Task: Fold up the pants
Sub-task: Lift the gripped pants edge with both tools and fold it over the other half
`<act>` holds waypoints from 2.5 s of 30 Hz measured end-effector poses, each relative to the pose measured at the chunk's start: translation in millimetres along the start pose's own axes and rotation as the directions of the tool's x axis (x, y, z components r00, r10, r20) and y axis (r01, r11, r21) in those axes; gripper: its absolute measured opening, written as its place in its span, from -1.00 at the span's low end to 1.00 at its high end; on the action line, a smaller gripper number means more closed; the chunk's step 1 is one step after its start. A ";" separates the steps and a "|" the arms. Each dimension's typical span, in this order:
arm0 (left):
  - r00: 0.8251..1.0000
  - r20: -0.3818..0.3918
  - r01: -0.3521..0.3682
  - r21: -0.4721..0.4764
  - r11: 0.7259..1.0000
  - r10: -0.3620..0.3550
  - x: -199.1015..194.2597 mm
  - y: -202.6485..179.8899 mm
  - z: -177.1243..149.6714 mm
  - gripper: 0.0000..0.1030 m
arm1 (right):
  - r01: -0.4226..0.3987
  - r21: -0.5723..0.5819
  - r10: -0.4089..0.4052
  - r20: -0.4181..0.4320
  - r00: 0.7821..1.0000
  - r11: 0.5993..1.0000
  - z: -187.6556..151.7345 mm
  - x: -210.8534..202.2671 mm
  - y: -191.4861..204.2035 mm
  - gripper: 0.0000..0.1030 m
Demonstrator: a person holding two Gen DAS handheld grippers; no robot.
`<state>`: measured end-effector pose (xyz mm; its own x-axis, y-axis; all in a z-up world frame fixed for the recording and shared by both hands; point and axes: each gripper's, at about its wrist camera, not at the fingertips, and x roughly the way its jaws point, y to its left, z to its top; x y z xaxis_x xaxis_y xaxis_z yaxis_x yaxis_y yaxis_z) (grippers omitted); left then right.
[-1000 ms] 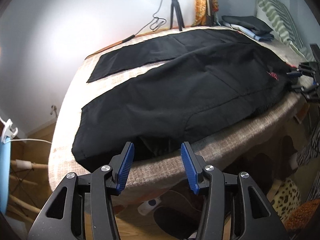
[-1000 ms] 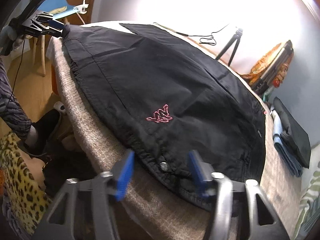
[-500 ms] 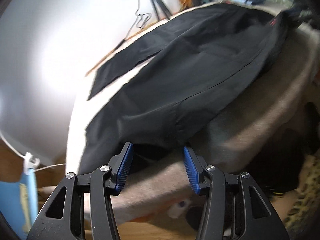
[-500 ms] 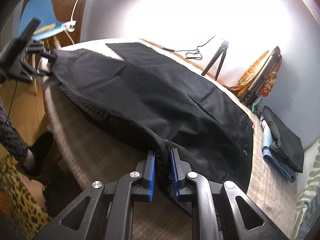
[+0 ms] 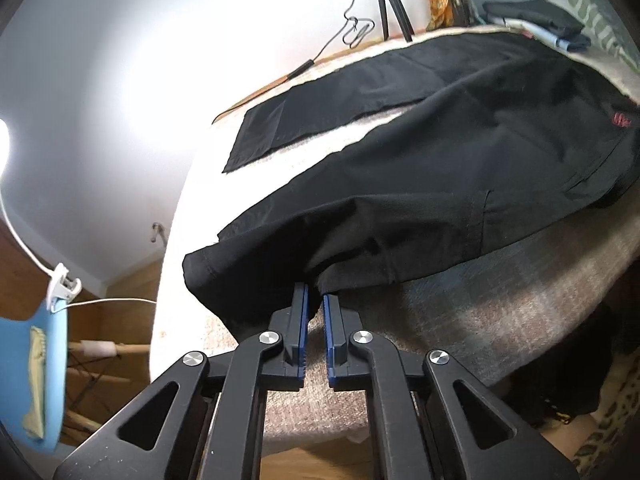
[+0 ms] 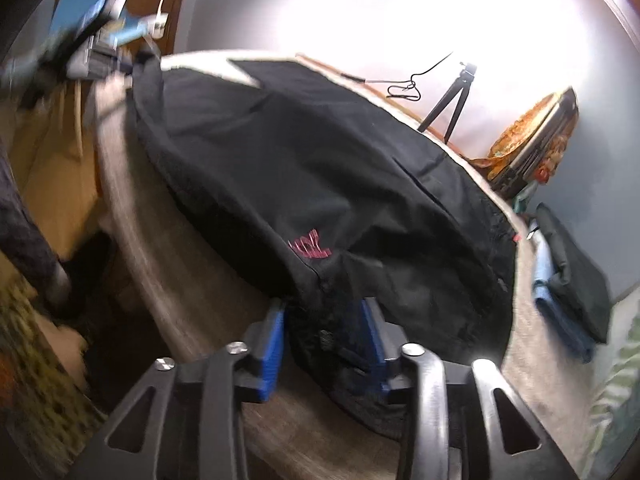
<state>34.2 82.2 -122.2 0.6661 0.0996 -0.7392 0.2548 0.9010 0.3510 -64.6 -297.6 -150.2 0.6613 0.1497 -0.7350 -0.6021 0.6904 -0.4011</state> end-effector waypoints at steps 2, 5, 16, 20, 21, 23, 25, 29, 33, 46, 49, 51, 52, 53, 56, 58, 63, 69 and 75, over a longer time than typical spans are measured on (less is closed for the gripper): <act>1.000 0.009 0.025 -0.020 0.999 -0.025 -4.5 2.2 0.0 -0.92 | 0.052 -0.071 -0.055 -0.035 0.998 0.996 -8.9 5.0 5.7 -0.07; 0.999 0.022 0.037 -0.028 0.999 -0.036 -8.2 3.4 1.0 -0.93 | 0.097 -0.127 -0.103 -0.043 0.994 0.987 -16.1 7.2 5.2 -0.18; 0.995 0.042 0.096 -0.065 0.993 -0.093 -25.0 11.5 -6.1 -0.95 | 0.123 0.018 -0.124 0.059 0.991 0.992 4.6 -19.4 -27.0 -0.92; 0.995 0.012 0.099 -0.033 0.995 -0.098 -25.0 7.5 -14.0 -0.95 | 0.135 0.004 -0.135 0.058 0.989 0.991 7.4 -17.0 -22.7 -0.92; 0.995 0.011 0.103 -0.030 0.994 -0.102 -26.4 7.1 -15.2 -0.95 | 0.139 0.000 -0.138 0.062 0.988 0.990 8.0 -17.8 -21.4 -0.92; 0.991 0.017 0.131 -0.037 0.991 -0.130 -32.5 8.4 -17.7 -0.95 | 0.135 0.002 -0.135 0.069 0.988 0.991 8.4 -21.5 -19.3 -0.92; 0.986 0.038 0.167 -0.060 0.984 -0.165 -41.7 14.5 -21.0 -0.95 | 0.131 0.010 -0.131 0.069 0.989 0.991 7.1 -22.4 -19.3 -0.92; 0.985 0.040 0.171 -0.033 0.985 -0.170 -45.7 15.9 -26.9 -0.94 | 0.118 0.018 -0.119 0.061 0.991 0.993 6.0 -20.3 -21.6 -0.93; 0.994 0.010 0.107 0.051 0.993 -0.108 -34.6 0.8 -30.1 -0.86 | 0.122 0.004 -0.122 0.057 0.991 0.992 7.6 -16.7 -20.3 -0.93; 0.999 -0.030 0.030 0.080 0.996 -0.028 -9.1 4.4 -30.2 -0.84 | 0.070 -0.018 -0.070 -0.023 0.997 0.997 -12.3 0.8 -18.0 -0.25; 0.998 -0.001 0.059 0.023 0.998 -0.059 -13.5 13.7 -23.6 -0.89 | 0.069 -0.036 -0.071 -0.063 0.996 0.997 -20.3 7.2 -18.1 -0.25; 0.999 0.021 0.050 0.010 0.999 -0.050 -17.0 16.9 -18.8 -0.91 | 0.068 -0.032 -0.070 -0.067 0.995 0.997 -23.6 8.2 -20.9 -0.29; 0.998 0.032 0.047 0.005 0.999 -0.048 -18.9 18.0 -16.0 -0.91 | 0.065 -0.022 -0.066 -0.068 0.996 0.998 -23.9 8.2 -23.2 -0.36; 0.998 0.038 0.045 0.002 0.999 -0.045 -20.0 18.2 -14.3 -0.92 | 0.072 -0.010 -0.073 -0.071 0.995 0.997 -23.9 8.2 -26.6 -0.63; 0.997 0.073 0.033 -0.015 0.999 -0.032 -25.1 23.4 -5.2 -0.92 | 0.074 0.018 -0.073 -0.053 0.996 0.997 -19.4 1.9 -34.4 -0.86; 0.994 0.102 0.030 -0.038 0.999 -0.026 -29.1 30.0 2.5 -0.93 | 0.093 0.030 -0.092 -0.017 0.996 0.995 -13.7 -7.1 -38.8 -0.89; 0.987 0.162 0.020 -0.088 0.996 -0.005 -30.6 46.5 30.8 -0.94 | 0.126 0.100 -0.133 0.073 0.988 0.987 2.5 -28.8 -59.1 -0.93; 0.978 0.206 0.004 -0.107 0.994 0.018 -19.5 55.0 65.7 -0.94 | 0.168 0.101 -0.180 0.130 0.975 0.981 31.1 -36.2 -79.7 -0.97; 0.972 0.235 0.005 -0.147 0.989 0.030 0.3 67.7 99.6 -0.94 | 0.177 0.148 -0.201 0.164 0.966 0.973 58.5 -23.7 -119.1 -0.98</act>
<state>121.4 101.2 -41.4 0.8194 0.0248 -0.5726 0.1524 0.9537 0.2594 17.6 -342.0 -53.0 0.8331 0.1218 -0.5396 -0.4021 0.8033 -0.4394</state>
